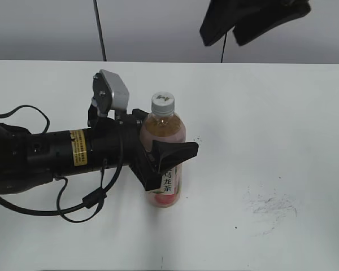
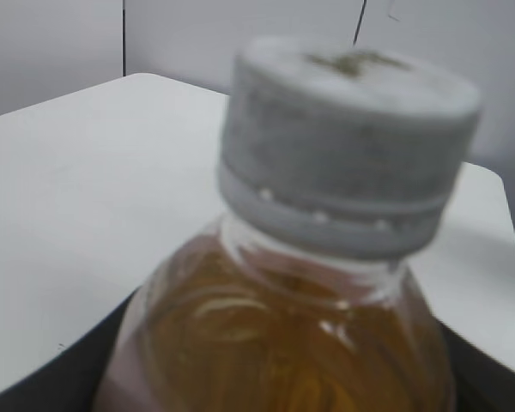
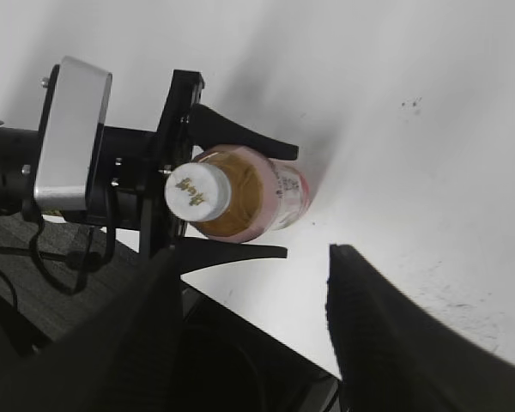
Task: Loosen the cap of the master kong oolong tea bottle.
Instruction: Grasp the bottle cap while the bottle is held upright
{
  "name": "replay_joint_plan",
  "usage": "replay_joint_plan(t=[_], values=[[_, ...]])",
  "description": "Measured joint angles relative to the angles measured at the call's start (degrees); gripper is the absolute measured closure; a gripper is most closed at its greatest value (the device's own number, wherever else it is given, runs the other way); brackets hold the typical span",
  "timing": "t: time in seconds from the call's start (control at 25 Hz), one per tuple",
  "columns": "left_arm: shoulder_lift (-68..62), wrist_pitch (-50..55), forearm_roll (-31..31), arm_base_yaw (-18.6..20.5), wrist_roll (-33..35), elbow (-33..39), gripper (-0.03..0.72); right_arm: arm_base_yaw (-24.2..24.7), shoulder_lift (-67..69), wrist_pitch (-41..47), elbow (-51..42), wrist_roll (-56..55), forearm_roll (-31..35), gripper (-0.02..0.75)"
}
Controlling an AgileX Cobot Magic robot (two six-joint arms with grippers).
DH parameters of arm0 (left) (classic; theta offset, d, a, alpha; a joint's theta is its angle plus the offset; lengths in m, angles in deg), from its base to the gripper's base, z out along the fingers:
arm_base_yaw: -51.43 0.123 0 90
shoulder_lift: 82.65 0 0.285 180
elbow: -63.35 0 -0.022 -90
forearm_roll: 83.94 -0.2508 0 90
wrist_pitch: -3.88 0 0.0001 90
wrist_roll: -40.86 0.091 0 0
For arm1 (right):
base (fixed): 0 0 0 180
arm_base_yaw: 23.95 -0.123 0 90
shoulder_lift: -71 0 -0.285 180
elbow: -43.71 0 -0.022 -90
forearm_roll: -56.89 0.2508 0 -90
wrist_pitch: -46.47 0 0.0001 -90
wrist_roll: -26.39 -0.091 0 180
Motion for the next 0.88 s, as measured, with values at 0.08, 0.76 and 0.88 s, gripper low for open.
replay_joint_plan(t=[0.08,0.76,0.88], values=[[0.00,0.00,0.00,0.00,0.00,0.00,0.240,-2.52,1.79,0.07,0.14,-3.30,-0.94,0.330],[0.00,-0.06,-0.11,0.00,0.00,0.00,0.240,-10.27,13.83,0.25,6.81,-11.80,-5.52,0.330],[0.00,-0.06,-0.11,0.00,0.00,0.00,0.240,-10.27,14.38,0.25,6.87,-11.81,-5.85,0.330]])
